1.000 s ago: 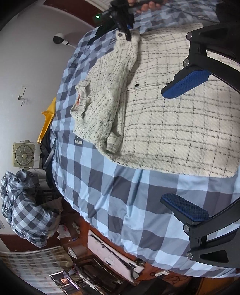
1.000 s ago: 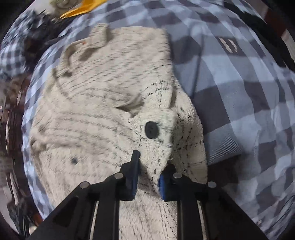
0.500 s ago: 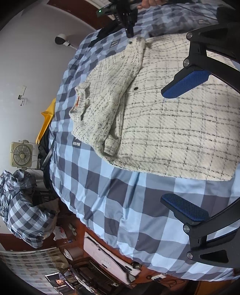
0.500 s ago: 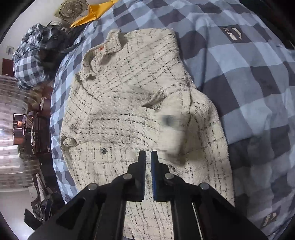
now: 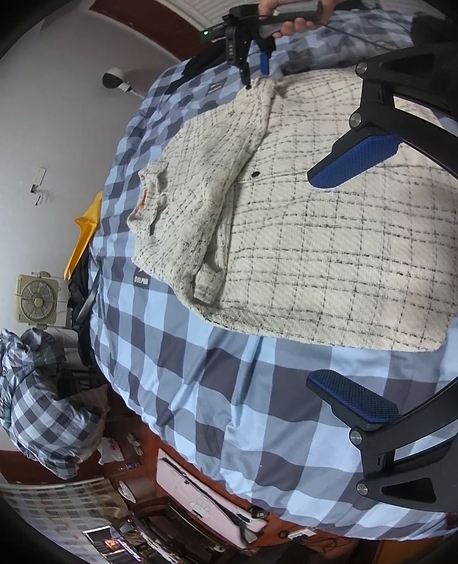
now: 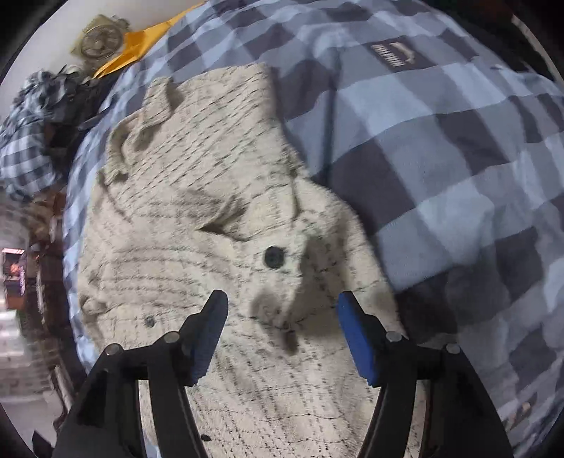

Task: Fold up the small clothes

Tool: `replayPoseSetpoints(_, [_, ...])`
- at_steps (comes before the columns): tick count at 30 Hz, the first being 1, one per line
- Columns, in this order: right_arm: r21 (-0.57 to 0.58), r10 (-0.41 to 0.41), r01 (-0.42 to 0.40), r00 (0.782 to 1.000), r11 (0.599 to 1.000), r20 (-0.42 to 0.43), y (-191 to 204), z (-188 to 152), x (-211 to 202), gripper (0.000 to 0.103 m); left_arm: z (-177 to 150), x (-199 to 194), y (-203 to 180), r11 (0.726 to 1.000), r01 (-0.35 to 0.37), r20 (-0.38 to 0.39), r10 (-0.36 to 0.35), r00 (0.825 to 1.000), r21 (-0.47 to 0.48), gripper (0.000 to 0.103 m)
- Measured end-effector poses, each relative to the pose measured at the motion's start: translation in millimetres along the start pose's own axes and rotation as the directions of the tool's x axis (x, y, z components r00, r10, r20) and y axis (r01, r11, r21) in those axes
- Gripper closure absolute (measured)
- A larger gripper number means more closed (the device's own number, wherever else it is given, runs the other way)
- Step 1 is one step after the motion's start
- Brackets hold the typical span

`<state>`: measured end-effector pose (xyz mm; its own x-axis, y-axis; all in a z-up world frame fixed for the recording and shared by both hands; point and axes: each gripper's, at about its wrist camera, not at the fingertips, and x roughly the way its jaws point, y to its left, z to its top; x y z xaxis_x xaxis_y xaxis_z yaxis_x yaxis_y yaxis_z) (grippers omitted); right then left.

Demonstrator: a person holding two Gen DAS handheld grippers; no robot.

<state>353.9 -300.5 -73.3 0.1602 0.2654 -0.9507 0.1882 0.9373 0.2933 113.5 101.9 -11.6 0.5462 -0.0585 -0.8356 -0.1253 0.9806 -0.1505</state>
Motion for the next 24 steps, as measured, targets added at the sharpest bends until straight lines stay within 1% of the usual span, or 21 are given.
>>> replayPoseSetpoints(1, [-0.009, -0.008, 0.008, 1.000, 1.000, -0.004, 4, 0, 4, 0.048, 0, 1, -1, 1.000, -0.003, -0.003, 0.003, 1.000, 0.004, 0.000])
replayPoseSetpoints(2, [-0.028, -0.012, 0.012, 1.000, 1.000, -0.014, 10, 1, 8, 0.065, -1, 2, -1, 1.000, -0.005, -0.008, 0.005, 1.000, 0.006, 0.000])
replayPoseSetpoints(3, [-0.047, -0.018, 0.016, 1.000, 0.999, -0.025, 15, 0, 10, 0.079, -1, 2, -1, 1.000, -0.007, -0.010, 0.007, 1.000, 0.005, 0.000])
replayPoseSetpoints(4, [-0.070, -0.035, 0.033, 0.999, 0.997, -0.036, 22, 0, 14, 0.097, -1, 2, 0, 1.000, -0.009, -0.011, 0.009, 1.000, 0.004, 0.000])
replayPoseSetpoints(6, [-0.106, -0.077, 0.075, 0.997, 0.992, -0.012, 33, -2, 12, 0.098, -2, 2, 2, 1.000, -0.014, -0.009, 0.014, 1.000, -0.001, 0.000])
replayPoseSetpoints(8, [-0.136, -0.071, 0.075, 0.997, 0.988, 0.035, 43, -1, -1, 0.099, -2, 1, 4, 1.000, -0.017, -0.005, 0.016, 1.000, -0.009, 0.000])
replayPoseSetpoints(10, [-0.140, -0.021, 0.033, 0.996, 0.990, 0.086, 53, 5, -23, 0.099, -1, -1, 6, 1.000, -0.015, 0.003, 0.015, 1.000, -0.020, 0.000])
replayPoseSetpoints(12, [-0.139, 0.035, -0.014, 0.988, 0.990, 0.147, 65, 17, -50, 0.099, 0, -2, 8, 0.999, -0.013, 0.011, 0.013, 1.000, -0.033, 0.000])
replayPoseSetpoints(13, [-0.153, 0.072, -0.046, 0.983, 0.987, 0.172, 77, 28, -66, 0.099, 0, -2, 10, 0.999, -0.014, 0.013, 0.015, 1.000, -0.038, 0.000])
replayPoseSetpoints(14, [-0.170, 0.090, -0.060, 0.980, 0.984, 0.177, 88, 34, -74, 0.099, 1, -2, 11, 0.999, -0.016, 0.016, 0.017, 1.000, -0.044, 0.000])
replayPoseSetpoints(16, [-0.239, 0.147, -0.101, 0.972, 0.966, 0.184, 122, 47, -99, 0.100, 2, -2, 14, 0.998, -0.021, 0.020, 0.022, 1.000, -0.055, 0.000])
replayPoseSetpoints(17, [-0.296, 0.181, -0.117, 0.963, 0.948, 0.199, 151, 52, -117, 0.100, 2, -2, 15, 0.998, -0.022, 0.020, 0.023, 1.000, -0.059, 0.000])
replayPoseSetpoints(18, [-0.328, 0.200, -0.126, 0.958, 0.936, 0.203, 164, 52, -126, 0.100, 2, -1, 16, 0.998, -0.023, 0.019, 0.024, 1.000, -0.065, 0.000])
replayPoseSetpoints(19, [-0.393, 0.257, -0.159, 0.944, 0.906, 0.210, 196, 52, -146, 0.100, 3, 0, 17, 0.997, -0.024, 0.017, 0.025, 1.000, -0.068, 0.000])
replayPoseSetpoints(20, [-0.430, 0.290, -0.179, 0.934, 0.885, 0.210, 211, 49, -157, 0.100, 3, 0, 18, 0.997, -0.025, 0.016, 0.026, 1.000, -0.072, 0.000])
replayPoseSetpoints(22, [-0.537, 0.368, -0.202, 0.903, 0.819, 0.221, 253, 40, -189, 0.100, 3, 2, 20, 0.996, -0.026, 0.009, 0.027, 1.000, -0.081, 0.000])
replayPoseSetpoints(23, [-0.570, 0.394, -0.205, 0.889, 0.796, 0.231, 264, 36, -199, 0.100, 2, 3, 20, 0.996, -0.026, 0.007, 0.027, 1.000, -0.085, 0.000])
replayPoseSetpoints(24, [-0.605, 0.428, -0.211, 0.871, 0.768, 0.239, 273, 33, -211, 0.100, 2, 4, 21, 0.996, -0.024, 0.003, 0.025, 1.000, -0.088, 0.000])
